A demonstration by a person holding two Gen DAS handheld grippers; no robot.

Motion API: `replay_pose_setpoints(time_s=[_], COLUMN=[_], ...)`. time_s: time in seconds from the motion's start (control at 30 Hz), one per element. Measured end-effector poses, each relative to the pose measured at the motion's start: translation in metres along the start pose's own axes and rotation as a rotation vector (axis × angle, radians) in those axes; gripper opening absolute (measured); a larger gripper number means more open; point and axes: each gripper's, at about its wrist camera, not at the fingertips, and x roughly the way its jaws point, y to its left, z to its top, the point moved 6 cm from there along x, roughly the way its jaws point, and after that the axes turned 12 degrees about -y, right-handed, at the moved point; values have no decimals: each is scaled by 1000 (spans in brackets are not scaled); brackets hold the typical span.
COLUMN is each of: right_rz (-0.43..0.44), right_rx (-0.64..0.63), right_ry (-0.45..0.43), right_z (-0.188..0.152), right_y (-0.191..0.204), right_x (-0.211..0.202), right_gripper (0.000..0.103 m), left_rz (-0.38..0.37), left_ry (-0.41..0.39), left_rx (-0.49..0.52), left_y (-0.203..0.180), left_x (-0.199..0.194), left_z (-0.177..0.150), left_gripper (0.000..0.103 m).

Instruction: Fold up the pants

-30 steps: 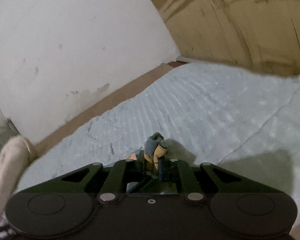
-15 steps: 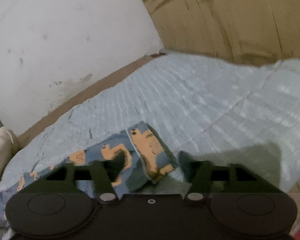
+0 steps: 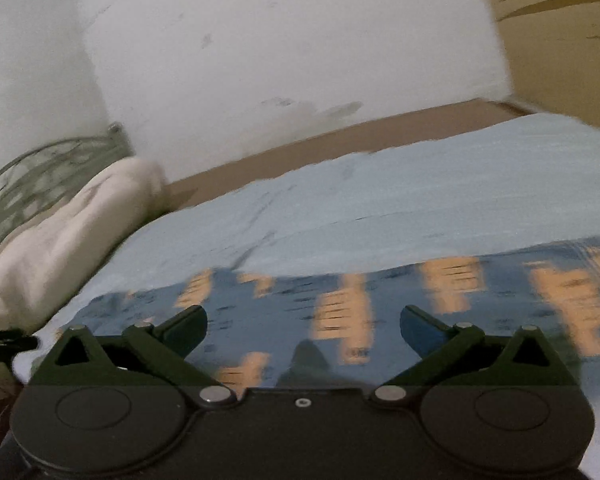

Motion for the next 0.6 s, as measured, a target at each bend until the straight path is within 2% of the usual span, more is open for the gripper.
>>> replay_pose_setpoints(time_s=[0.07, 0.13, 0.3, 0.47, 0.53, 0.6], right_rz=[28, 50, 74, 70, 73, 74], right_rx=[0, 3, 1, -40, -35, -24], right_ry=[17, 31, 57, 59, 57, 55], right_z=[-6, -14, -29, -42, -43, -43], right_y=[19, 32, 53, 63, 61, 59], right_x=[11, 24, 47, 55, 55, 54], right_gripper=[102, 102, 102, 102, 102, 102], left_rz=[-27, -52, -92, -109, -97, -74], left_ry=[-9, -11, 29, 57, 58, 53], left_rx=[-44, -98, -239, -319, -329, -344], left_y=[6, 12, 32, 40, 39, 38], left_x=[11, 24, 49, 63, 64, 64], left_z=[0, 2, -8, -13, -11, -7], left_gripper=[94, 81, 58, 46, 30, 20])
